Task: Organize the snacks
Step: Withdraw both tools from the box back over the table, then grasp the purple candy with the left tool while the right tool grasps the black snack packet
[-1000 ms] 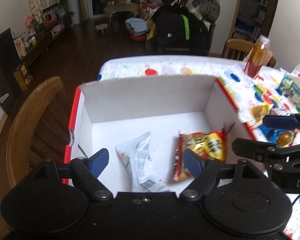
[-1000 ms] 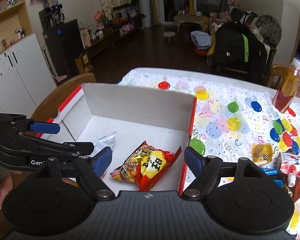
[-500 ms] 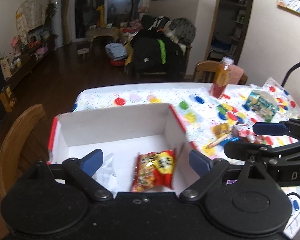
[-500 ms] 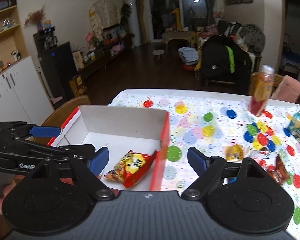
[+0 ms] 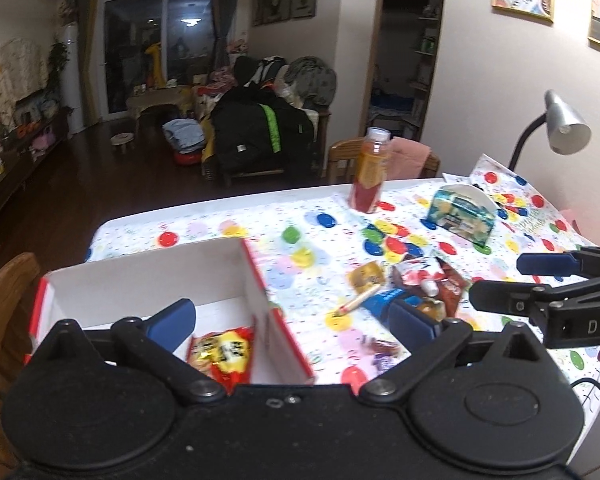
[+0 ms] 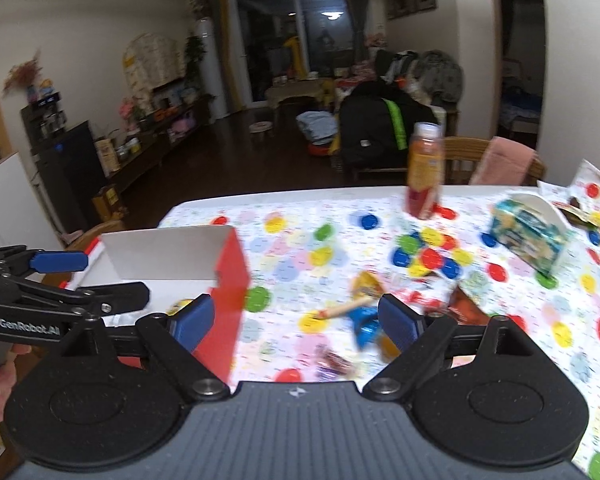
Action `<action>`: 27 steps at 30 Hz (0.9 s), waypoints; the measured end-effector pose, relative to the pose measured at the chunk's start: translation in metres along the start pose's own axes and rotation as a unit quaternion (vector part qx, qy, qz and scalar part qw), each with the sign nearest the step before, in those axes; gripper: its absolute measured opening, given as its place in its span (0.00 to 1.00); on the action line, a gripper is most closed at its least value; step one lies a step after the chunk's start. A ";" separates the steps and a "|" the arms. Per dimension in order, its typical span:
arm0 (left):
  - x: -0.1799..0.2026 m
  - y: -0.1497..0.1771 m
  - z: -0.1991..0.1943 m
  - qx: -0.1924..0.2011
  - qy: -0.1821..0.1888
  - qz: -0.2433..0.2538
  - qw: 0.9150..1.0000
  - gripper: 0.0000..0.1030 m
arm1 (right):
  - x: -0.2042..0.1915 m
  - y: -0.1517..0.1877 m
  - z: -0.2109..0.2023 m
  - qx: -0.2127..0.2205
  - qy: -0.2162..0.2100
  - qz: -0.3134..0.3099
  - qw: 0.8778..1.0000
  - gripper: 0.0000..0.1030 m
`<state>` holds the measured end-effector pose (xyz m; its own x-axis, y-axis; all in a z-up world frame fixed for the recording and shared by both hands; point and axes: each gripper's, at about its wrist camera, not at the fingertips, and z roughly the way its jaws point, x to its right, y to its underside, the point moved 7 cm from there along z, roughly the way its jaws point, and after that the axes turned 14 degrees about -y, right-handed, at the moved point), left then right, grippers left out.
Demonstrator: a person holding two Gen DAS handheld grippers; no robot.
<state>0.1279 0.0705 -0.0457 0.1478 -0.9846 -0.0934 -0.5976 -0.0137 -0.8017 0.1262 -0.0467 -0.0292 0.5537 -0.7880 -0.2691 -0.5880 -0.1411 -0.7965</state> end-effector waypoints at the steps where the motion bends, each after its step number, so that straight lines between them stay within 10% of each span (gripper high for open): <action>1: 0.006 0.000 0.001 0.000 0.003 0.001 1.000 1.00 | 0.007 0.003 -0.004 0.001 0.003 0.004 1.000 0.87; 27: 0.138 0.063 0.087 -0.093 0.019 0.040 0.995 0.92 | 0.163 0.090 -0.020 -0.079 0.069 0.071 0.992 0.86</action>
<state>0.1792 -0.0515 -0.1606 0.0664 -0.9897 -0.1272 -0.7417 0.0364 -0.6698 0.1517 -0.2001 -0.1343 0.3792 -0.8797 -0.2868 -0.7456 -0.1069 -0.6578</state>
